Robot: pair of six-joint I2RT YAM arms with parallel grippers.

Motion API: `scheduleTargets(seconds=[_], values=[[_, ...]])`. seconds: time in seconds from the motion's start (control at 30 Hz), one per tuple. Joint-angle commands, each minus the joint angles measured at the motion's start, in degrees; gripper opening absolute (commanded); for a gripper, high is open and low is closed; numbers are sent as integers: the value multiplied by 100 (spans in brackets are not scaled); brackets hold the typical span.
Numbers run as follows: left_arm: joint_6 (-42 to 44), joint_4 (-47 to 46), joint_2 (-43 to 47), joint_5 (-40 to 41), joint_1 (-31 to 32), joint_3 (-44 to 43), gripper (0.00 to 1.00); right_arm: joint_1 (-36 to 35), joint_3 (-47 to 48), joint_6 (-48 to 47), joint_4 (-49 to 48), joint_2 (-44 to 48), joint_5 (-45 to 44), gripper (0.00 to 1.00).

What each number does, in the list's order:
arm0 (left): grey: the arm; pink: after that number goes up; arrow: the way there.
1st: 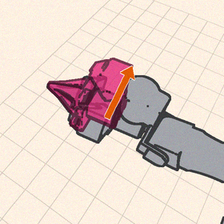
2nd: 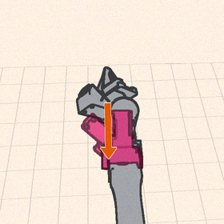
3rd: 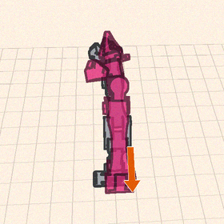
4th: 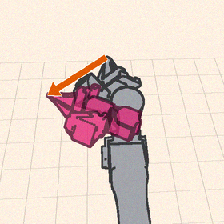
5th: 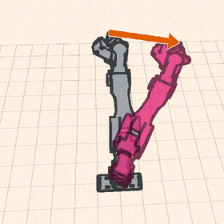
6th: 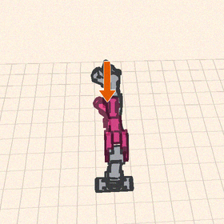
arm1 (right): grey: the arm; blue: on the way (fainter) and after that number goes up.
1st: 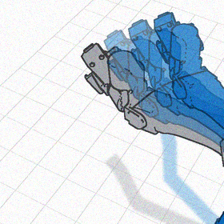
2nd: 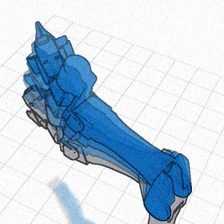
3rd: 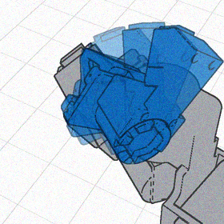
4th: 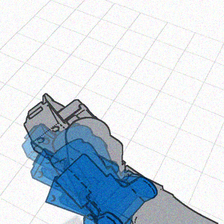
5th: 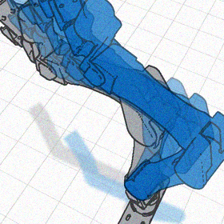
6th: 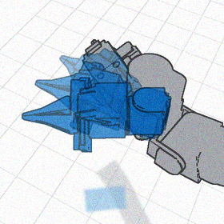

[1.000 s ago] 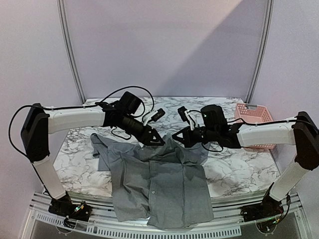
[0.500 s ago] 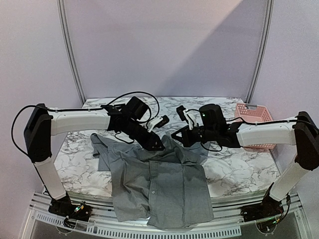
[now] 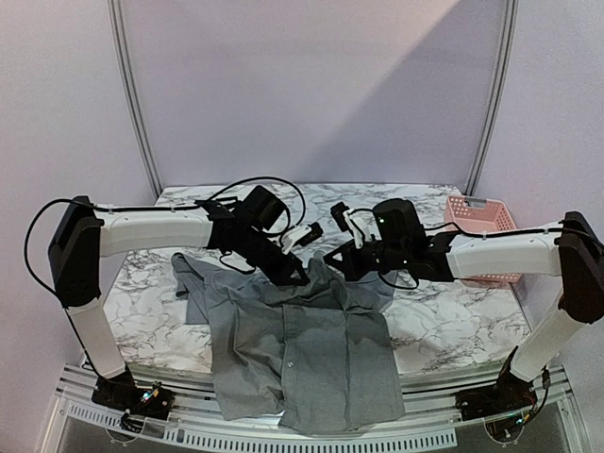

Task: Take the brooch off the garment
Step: Remove the brooch from the crumpled clothing.

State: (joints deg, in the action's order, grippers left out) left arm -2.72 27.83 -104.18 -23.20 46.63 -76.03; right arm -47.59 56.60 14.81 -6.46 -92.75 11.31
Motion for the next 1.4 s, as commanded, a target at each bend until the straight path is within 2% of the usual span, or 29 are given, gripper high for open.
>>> scheduleTargets(seconds=[0.0, 0.57, 1.1, 1.13, 1.2, 1.3, 1.37], values=[[120, 115, 20, 118, 74, -114, 0, -46, 98, -107, 255, -58, -399, 0], [167, 118, 232, 238, -21, -87, 0, -169, 53, -133, 636, -191, -891, 0], [136, 112, 321, 328, -73, -70, 0, -46, -275, 643, 710, 335, -2539, 0], [128, 106, 351, 352, -75, -70, 2, 17, -318, 723, 700, 399, -2527, 0], [115, 64, 435, 456, -96, -49, 16, 190, -434, 914, 474, 547, -2316, 0], [99, -172, 745, 696, -156, 112, 30, 467, -646, 1062, -9, 826, -1751, 0], [44, -397, 1062, 961, -220, 307, 49, 668, -749, 1131, -318, 1038, -1274, 0]])
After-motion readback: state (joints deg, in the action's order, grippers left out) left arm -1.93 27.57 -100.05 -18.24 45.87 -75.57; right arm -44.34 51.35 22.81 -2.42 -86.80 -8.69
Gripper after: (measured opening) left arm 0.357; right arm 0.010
